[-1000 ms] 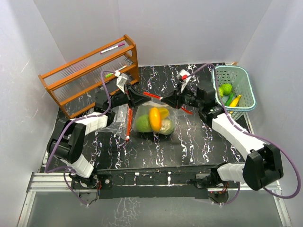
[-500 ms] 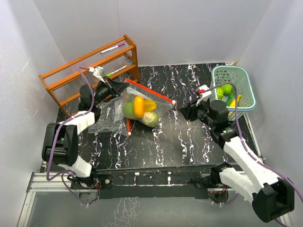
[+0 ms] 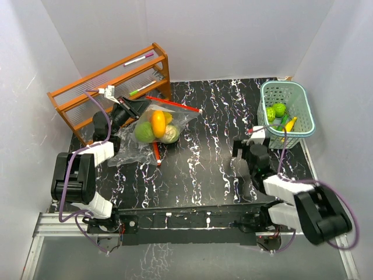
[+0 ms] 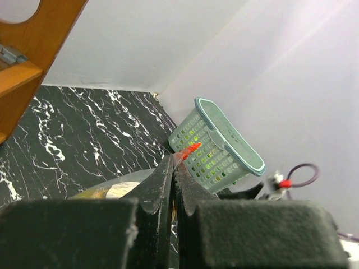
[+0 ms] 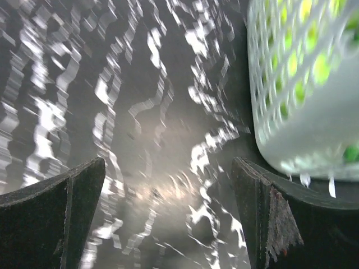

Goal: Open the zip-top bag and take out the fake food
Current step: Unzip the zipper food storage bag at the center of the board, then open the zipper of the food storage bag at the center of the board.

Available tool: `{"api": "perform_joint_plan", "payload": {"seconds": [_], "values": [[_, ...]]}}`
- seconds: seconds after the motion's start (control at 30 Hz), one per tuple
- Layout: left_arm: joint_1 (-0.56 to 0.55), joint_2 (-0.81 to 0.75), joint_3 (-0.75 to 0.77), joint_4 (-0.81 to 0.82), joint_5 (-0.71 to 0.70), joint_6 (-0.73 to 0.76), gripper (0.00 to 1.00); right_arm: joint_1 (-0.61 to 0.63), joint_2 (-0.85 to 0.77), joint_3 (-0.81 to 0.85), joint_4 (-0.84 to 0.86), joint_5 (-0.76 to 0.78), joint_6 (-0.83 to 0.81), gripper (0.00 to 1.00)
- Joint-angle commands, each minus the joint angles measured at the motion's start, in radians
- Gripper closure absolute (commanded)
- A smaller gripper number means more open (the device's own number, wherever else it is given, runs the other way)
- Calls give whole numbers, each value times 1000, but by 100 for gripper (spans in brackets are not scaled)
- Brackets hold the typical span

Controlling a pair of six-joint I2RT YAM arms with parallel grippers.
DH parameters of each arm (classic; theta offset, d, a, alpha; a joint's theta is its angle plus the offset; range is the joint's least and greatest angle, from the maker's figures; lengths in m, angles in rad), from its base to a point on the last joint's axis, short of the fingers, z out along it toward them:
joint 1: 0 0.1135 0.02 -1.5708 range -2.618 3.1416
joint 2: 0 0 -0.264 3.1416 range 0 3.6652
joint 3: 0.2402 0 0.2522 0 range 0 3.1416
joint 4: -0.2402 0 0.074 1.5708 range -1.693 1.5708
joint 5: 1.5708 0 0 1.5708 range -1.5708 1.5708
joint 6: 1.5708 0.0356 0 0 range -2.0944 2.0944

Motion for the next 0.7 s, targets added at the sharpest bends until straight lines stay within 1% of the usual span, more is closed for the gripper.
{"api": "perform_joint_plan", "payload": {"seconds": [0.0, 0.03, 0.1, 0.13, 0.17, 0.2, 0.23, 0.27, 0.33, 0.43, 0.47, 0.67], "values": [[-8, -60, -27, 78, 0, -34, 100, -56, 256, -126, 697, 80, -132, 1], [-9, -69, -34, 79, 0, -37, 100, -69, 334, -112, 727, 79, -129, 1], [-10, -89, -44, 73, 0, -47, 100, -95, 453, -97, 850, 41, -146, 0], [-10, -101, -45, 67, 3, -55, 100, -111, 438, -77, 781, 29, -121, 0], [-10, -114, -47, 56, 4, -61, 100, -138, 405, -49, 658, -16, -83, 1], [-10, -125, -46, 40, 4, -70, 100, -173, 405, -42, 640, -93, -74, 1], [-10, -136, -44, 13, 5, -79, 100, -202, 433, -49, 698, -144, -66, 1], [-10, -144, -38, -11, 9, -87, 100, -233, 453, -52, 705, -179, -39, 1], [-10, -160, -29, -57, 19, -88, 100, -254, 486, -65, 763, -194, -25, 2], [-11, -177, -27, -124, 27, -82, 100, -254, 466, -57, 715, -209, -32, 1], [-10, -209, -25, -157, 28, -69, 100, -256, 468, -51, 705, -217, -30, 1], [-9, -277, -12, -339, 57, 16, 100, -257, 476, -57, 727, -220, -30, 1]]}}
